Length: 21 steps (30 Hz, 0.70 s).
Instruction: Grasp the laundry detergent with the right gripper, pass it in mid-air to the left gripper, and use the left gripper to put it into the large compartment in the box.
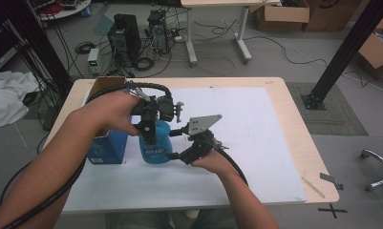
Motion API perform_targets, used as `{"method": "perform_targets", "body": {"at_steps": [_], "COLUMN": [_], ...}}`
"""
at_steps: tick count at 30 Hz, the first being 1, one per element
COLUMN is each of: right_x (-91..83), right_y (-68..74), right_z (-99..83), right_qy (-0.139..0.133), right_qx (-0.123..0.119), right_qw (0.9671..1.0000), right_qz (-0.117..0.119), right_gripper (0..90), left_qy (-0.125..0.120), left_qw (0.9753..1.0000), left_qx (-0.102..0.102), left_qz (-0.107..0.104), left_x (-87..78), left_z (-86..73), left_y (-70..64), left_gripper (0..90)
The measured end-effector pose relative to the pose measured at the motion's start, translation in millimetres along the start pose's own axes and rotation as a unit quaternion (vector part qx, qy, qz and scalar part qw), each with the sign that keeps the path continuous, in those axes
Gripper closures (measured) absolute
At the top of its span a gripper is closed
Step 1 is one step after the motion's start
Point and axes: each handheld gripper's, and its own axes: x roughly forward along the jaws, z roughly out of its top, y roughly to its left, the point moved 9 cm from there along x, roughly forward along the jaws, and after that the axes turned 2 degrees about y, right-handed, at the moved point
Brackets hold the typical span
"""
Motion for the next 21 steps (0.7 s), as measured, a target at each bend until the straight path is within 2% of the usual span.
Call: {"method": "perform_targets", "body": {"at_steps": [6, 9, 13, 18, 21], "right_x": [-14.1, -22.8, -35.0, -51.7, -57.9], "right_y": [-2.4, -4.9, -9.6, -13.4, -14.5], "right_z": [-1.7, -2.9, -5.0, -3.2, -4.3], "right_qy": [0.024, 0.047, 0.084, 0.108, 0.144], "right_qx": [-0.001, -0.003, -0.002, 0.003, -0.002], "right_qw": [0.9997, 0.9989, 0.9963, 0.9940, 0.9895], "right_qz": [-0.007, -0.009, -0.016, -0.017, -0.018], "right_gripper": [14.4, 11.4, 5.3, 1.8, 0.0], "left_qy": [0.003, 0.002, 0.002, 0.002, 0.006], "left_qw": [0.9999, 0.9997, 0.9994, 0.9983, 0.9974], "left_qx": [-0.013, -0.023, -0.033, -0.055, -0.070], "left_qz": [-0.002, -0.003, -0.007, -0.017, -0.018], "left_x": [-5.8, -11.5, -22.4, -35.2, -41.2], "left_z": [-5.5, -7.6, -10.9, -15.0, -16.8], "left_y": [3.7, 5.9, 8.5, 13.6, 18.5], "left_gripper": [38.5, 38.4, 38.4, 38.4, 38.4]}}
